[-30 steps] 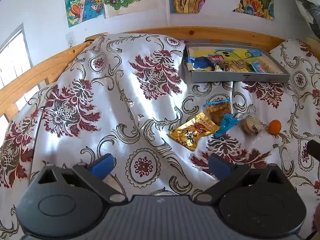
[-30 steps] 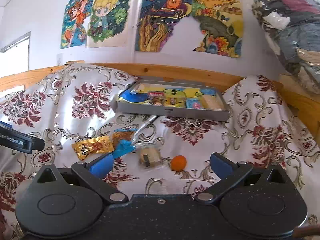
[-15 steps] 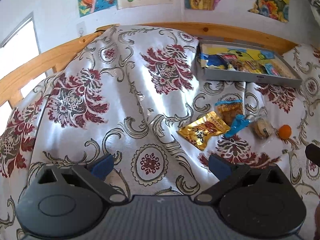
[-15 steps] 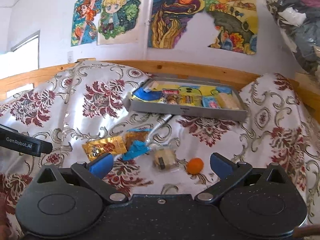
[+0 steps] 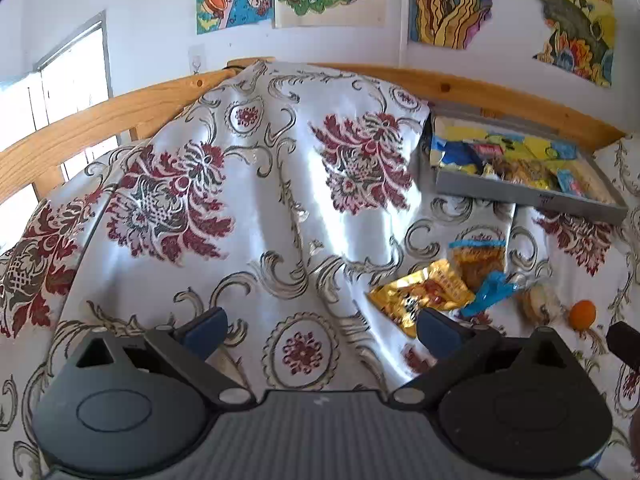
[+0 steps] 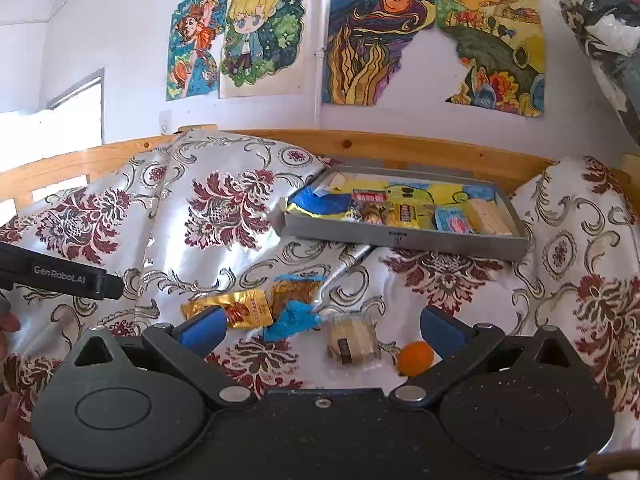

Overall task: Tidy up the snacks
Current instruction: 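Move left tool to the gold pouch while right tool approaches the wrapped biscuit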

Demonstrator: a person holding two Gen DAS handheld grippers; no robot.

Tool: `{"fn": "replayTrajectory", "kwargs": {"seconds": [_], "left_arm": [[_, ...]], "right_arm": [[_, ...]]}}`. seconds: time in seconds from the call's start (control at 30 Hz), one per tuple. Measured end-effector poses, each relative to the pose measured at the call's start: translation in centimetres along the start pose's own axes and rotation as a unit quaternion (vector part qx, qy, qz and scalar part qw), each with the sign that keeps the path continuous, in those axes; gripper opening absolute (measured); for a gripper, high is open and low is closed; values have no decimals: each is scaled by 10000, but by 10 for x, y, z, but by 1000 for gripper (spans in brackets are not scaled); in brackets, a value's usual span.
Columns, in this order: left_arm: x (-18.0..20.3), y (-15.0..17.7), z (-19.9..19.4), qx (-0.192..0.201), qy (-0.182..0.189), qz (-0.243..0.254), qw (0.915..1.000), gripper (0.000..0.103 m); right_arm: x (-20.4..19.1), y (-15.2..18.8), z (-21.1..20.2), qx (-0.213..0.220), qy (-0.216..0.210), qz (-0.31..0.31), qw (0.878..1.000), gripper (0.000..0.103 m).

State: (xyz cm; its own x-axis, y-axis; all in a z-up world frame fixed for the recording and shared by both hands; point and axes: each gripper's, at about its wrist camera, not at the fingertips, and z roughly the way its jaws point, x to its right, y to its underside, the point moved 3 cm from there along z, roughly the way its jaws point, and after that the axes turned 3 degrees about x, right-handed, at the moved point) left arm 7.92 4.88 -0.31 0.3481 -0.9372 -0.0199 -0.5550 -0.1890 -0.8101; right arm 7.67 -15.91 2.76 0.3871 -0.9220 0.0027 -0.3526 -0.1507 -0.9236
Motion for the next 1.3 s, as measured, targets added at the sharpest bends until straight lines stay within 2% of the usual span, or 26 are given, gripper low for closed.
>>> {"fn": "replayTrajectory", "kwargs": {"seconds": [0.27,0.53,0.7,0.97,1.13,1.3], "left_arm": [[12,-6,-1,284,124,-104,9995,102],[23,1,11,141,213,-29,9997,102],[33,5,23,18,300,194,9994,102],[55,7,40,9,557,708,9959,102],[68,3,52,105,560,1026,9931,102],[71,-1,69,47,469,1087,9930,102]], "right_arm": [[8,-9,4,154,-143,-115,9997,102],[14,-4,12,79,-117,-131,9998,102],[21,4,26,-257,88,-166,9995,102],[30,12,45,-471,141,-259,9985,102],[32,14,65,-516,133,-380,9979,102],[36,18,88,-517,132,-469,9975,102]]}}
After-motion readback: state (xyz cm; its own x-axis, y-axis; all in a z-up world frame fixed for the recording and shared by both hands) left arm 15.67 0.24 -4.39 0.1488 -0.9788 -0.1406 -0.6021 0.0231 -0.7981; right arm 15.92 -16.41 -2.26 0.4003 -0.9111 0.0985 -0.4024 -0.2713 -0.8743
